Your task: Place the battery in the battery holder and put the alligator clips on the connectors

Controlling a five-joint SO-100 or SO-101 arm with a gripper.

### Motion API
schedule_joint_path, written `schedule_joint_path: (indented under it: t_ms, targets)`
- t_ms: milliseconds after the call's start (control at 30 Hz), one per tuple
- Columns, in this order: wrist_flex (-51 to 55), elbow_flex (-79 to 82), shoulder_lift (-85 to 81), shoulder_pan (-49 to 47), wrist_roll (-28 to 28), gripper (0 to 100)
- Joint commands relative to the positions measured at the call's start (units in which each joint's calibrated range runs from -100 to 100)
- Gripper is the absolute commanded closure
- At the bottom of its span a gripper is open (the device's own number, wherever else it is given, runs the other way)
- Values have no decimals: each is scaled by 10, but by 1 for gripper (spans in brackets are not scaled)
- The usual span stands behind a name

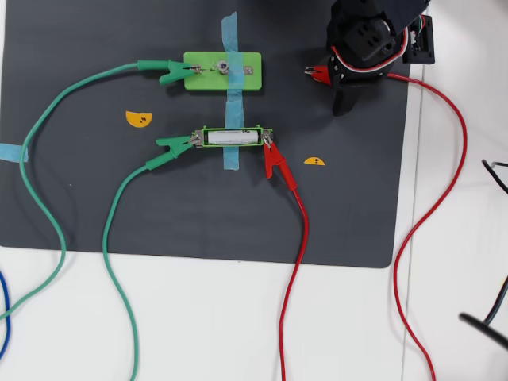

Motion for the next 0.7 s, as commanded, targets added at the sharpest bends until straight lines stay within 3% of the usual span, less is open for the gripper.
schedule_joint_path:
  t_ms: [0, 667]
  targets:
    - [11, -24, 13, 7, -2, 70]
    - [113, -69, 14, 8, -20, 70]
